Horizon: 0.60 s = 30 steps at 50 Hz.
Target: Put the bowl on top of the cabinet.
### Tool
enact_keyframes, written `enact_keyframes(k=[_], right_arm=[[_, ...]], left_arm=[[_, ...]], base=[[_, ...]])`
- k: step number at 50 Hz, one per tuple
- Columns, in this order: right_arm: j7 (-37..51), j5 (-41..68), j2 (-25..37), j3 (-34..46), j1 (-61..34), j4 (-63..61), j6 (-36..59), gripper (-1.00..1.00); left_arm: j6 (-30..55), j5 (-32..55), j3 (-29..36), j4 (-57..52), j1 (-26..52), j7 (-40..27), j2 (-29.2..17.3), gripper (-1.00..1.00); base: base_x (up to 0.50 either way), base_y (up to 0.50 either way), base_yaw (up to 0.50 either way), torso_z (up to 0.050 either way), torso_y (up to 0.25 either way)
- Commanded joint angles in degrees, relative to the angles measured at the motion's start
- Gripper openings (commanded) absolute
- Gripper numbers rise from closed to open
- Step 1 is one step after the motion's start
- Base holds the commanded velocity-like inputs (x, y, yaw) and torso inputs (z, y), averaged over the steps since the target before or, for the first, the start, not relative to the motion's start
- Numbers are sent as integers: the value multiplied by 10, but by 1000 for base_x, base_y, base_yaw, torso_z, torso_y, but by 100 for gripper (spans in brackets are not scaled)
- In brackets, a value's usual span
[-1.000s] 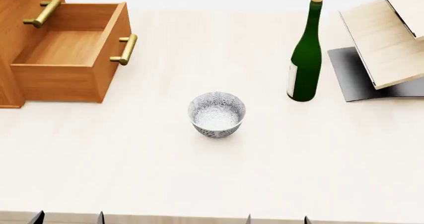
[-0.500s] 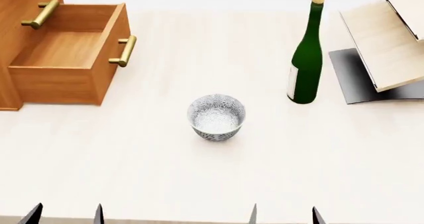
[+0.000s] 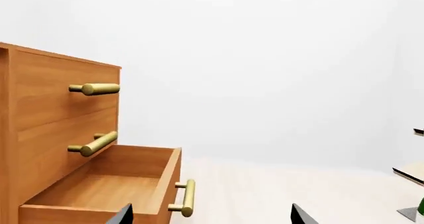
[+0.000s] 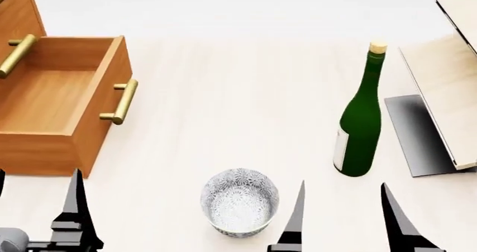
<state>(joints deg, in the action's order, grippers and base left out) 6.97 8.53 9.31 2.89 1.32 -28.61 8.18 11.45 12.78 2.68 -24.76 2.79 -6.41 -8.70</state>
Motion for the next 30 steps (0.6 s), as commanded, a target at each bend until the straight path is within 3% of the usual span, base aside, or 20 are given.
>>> enact_keyframes(k=[1, 30], right_arm=[[10, 11, 14, -8, 1, -52, 23, 100], [10, 33, 29, -9, 15, -59, 4, 100]], left_arm=[[32, 24, -7, -52, 1, -9, -11, 100], [22, 36, 0, -50, -7, -14, -23, 100]], base=[[500, 0, 0, 0, 0], [500, 0, 0, 0, 1]])
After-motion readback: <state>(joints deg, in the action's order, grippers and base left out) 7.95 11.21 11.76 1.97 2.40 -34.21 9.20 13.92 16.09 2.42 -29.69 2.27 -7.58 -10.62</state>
